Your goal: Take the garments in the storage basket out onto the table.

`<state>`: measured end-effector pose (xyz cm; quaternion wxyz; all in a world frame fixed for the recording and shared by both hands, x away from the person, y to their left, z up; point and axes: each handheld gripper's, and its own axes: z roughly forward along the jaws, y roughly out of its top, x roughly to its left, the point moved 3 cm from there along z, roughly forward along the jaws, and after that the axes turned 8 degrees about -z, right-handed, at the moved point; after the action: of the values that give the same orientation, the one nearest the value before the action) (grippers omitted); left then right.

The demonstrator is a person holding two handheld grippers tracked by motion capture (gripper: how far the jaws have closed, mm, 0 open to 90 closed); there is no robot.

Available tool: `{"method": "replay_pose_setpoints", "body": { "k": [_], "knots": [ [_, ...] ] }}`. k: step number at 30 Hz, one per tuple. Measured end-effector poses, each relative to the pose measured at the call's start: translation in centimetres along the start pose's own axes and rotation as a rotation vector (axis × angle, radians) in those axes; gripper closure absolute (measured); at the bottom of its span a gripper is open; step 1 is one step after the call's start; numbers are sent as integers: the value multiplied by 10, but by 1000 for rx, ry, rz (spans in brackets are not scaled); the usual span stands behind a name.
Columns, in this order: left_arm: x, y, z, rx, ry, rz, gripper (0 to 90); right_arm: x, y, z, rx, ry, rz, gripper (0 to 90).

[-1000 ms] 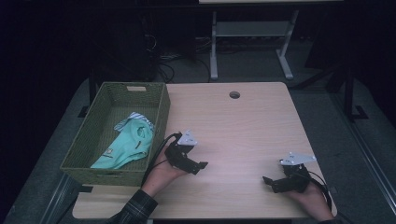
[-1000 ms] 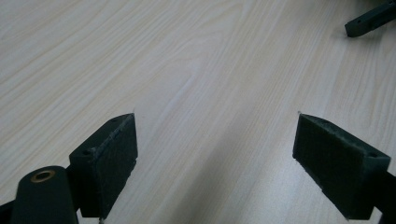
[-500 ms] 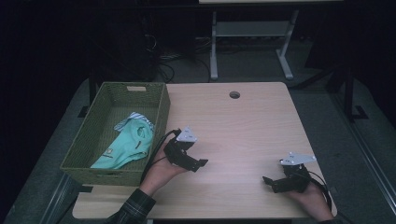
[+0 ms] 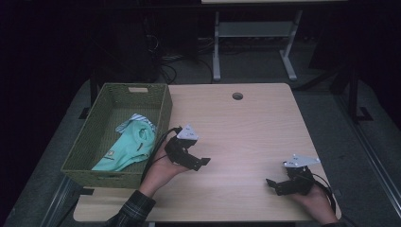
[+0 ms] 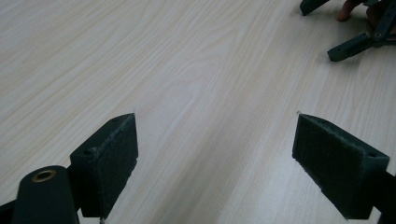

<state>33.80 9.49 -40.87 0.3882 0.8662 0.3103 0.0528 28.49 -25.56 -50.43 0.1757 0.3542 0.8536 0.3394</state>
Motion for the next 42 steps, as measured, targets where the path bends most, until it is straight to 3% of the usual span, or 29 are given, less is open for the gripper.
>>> {"method": "replay_pose_setpoints", "body": {
  "k": [25, 42],
  "knots": [
    [15, 20, -31, -35, 15, -5, 141, 0, 0, 0, 0, 0, 1, 23],
    [36, 14, -59, -64, 64, -37, 147, 0, 0, 0, -3, 0, -5, 23]
  ]
}}
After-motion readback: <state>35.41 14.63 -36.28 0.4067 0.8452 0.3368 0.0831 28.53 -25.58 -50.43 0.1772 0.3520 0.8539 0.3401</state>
